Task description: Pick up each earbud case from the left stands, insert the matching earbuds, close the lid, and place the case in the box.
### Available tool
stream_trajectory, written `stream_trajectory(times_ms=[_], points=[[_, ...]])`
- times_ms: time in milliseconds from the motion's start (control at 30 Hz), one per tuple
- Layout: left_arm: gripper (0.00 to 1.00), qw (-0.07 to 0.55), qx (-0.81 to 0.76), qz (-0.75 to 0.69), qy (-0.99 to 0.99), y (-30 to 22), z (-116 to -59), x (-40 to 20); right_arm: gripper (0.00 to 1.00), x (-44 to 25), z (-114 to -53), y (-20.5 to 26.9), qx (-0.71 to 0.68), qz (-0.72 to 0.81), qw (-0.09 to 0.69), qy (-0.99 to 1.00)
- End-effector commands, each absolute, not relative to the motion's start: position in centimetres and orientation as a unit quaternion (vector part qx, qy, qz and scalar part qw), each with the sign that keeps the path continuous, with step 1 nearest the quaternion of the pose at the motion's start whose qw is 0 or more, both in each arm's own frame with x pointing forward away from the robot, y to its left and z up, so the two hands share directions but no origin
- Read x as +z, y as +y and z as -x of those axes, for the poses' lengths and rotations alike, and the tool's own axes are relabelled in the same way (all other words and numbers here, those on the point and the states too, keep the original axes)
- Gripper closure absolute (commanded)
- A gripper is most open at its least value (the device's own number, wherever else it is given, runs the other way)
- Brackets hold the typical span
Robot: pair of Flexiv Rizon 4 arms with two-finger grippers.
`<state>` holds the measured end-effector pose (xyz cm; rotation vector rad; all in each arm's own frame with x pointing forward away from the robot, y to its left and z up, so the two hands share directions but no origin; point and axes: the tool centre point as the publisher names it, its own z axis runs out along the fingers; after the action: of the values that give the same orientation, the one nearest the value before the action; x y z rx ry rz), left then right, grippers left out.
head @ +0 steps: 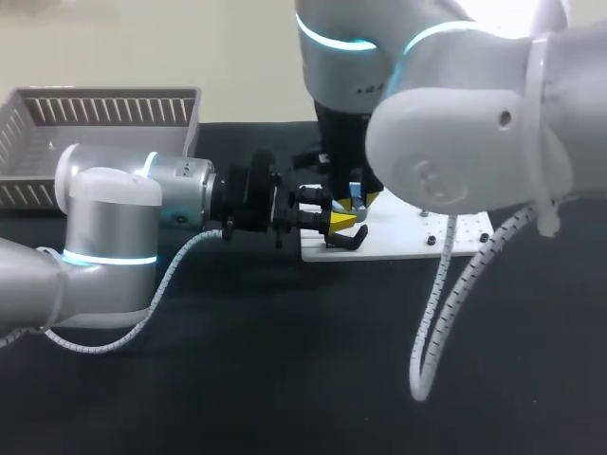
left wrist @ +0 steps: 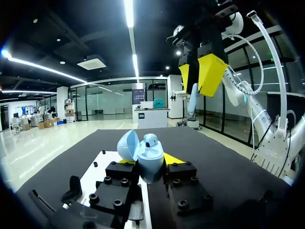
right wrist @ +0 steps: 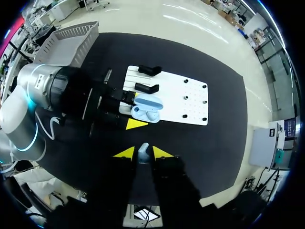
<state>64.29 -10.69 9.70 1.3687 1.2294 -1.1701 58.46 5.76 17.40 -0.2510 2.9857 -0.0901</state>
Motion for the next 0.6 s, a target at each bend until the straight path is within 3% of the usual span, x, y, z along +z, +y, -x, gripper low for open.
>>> stream_trajectory(times_ms=[33,600], points=[[1.00,0.464,-0.474,-0.556,0.501,-10.7,-64.1,9.7,1.00,17.5,-59.2,5.9,-0.028,0.086,0.056,0.994],[1.00,0.464,-0.474,-0.556,0.501,-10.7,-64.1,9.7,1.00,16.9,-61.1,7.5,-0.028,0.112,0.034,0.993]])
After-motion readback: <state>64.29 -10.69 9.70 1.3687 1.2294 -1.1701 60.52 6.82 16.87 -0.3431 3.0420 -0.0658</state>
